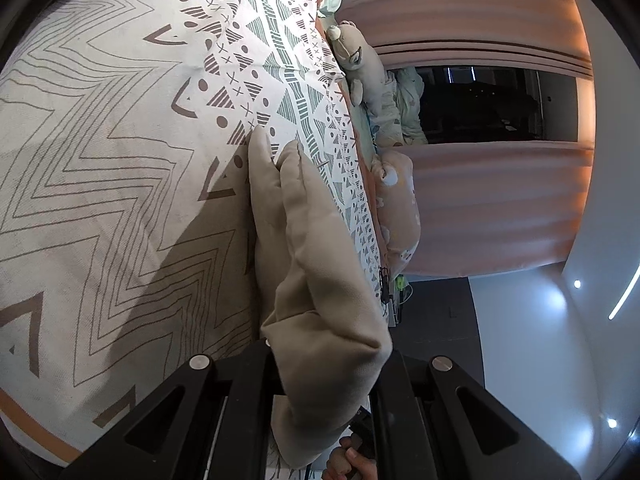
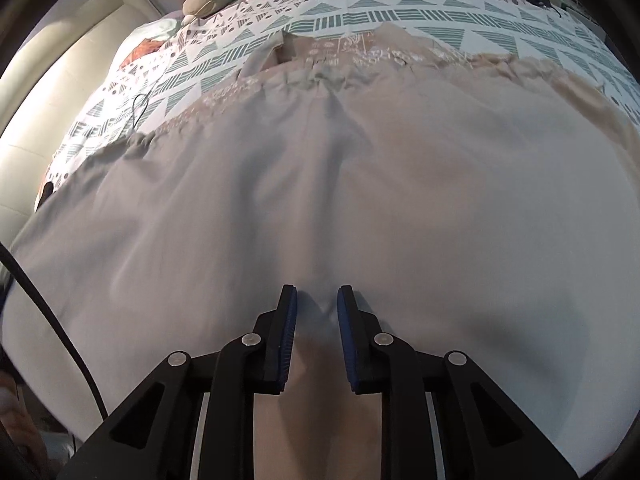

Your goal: Fold large clothes

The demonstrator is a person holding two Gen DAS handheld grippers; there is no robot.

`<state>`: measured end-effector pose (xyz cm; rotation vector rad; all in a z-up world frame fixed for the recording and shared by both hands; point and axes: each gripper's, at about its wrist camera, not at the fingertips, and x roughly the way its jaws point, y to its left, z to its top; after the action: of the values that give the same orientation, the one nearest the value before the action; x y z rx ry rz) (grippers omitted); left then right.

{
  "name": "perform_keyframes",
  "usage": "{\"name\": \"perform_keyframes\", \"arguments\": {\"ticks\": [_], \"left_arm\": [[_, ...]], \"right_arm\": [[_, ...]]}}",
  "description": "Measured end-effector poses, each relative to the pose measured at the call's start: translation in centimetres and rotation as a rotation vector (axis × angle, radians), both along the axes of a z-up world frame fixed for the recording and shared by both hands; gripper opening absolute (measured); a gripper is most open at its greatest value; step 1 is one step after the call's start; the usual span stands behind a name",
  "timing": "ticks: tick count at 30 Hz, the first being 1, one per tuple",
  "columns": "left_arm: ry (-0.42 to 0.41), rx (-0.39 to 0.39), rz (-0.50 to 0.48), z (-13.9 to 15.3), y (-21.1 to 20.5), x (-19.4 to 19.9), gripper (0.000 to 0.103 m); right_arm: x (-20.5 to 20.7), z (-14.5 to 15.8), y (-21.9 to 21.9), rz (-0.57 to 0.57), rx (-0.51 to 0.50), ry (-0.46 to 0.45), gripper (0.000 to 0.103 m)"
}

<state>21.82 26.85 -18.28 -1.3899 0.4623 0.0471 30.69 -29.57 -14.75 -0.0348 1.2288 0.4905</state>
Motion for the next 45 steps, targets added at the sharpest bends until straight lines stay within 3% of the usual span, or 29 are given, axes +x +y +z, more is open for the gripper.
{"name": "perform_keyframes", "arguments": {"ticks": [6, 10, 23, 31, 38, 45], "left_arm": [[0.004, -0.019, 0.016, -1.1, 0.1, -0.8, 0.008], [-0.045, -0.036, 0.002, -0.6, -0.2, -0.6, 0.008], [-0.213, 0.053, -0.146, 8.5, -4.6, 4.2, 0.008], [-0.263, 0.101, -0.246, 12.7, -8.9, 7.6, 0.008], [-0.282, 0.12, -0.332, 14.8, -13.3, 10.7, 0.008], [-0.269, 0.144, -0.416, 16.0, -18.0, 13.7, 0.008]], "right_arm": [[3.0, -0.9, 1.6, -0.017, -0.003, -0.011, 0.018], [4.2, -0.9, 1.8, -0.018, 0.008, 0.021, 0.018], [-0.7, -0.1, -2.2, 0.028, 0.081, 0.125, 0.019], [-2.8, -0.1, -5.3, 0.021, 0.175, 0.197, 0.019], [-3.2, 0.0, -7.7, 0.055, 0.259, 0.256, 0.019], [-2.5, 2.2, -13.9, -0.016, 0.336, 0.195, 0.019]]}}
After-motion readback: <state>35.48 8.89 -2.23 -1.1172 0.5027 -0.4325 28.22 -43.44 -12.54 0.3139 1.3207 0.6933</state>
